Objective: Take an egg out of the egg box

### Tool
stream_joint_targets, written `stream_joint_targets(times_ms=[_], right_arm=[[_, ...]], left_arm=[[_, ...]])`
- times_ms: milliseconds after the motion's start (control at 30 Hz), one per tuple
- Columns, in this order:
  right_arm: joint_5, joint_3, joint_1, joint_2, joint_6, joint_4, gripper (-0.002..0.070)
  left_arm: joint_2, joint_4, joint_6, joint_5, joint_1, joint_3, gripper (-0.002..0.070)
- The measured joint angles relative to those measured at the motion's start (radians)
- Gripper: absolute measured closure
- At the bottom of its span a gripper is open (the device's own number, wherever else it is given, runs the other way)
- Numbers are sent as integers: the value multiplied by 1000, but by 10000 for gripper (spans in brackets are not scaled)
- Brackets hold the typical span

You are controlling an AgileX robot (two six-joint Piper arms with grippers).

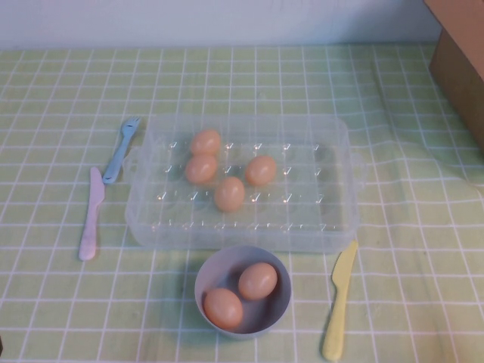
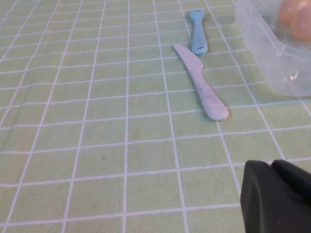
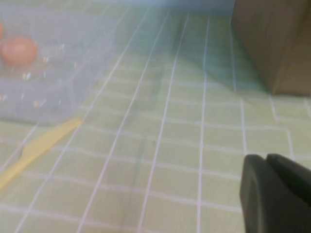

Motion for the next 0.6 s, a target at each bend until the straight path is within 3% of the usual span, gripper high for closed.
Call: stream_joint_targets(times_ms=[133, 600], right_arm=[[79, 0, 0, 0, -4, 6, 694], [93, 0, 0, 0, -5, 8, 694]], left_arm=[[0, 0, 0, 0, 0, 0, 679], [0, 0, 0, 0, 0, 0, 679]])
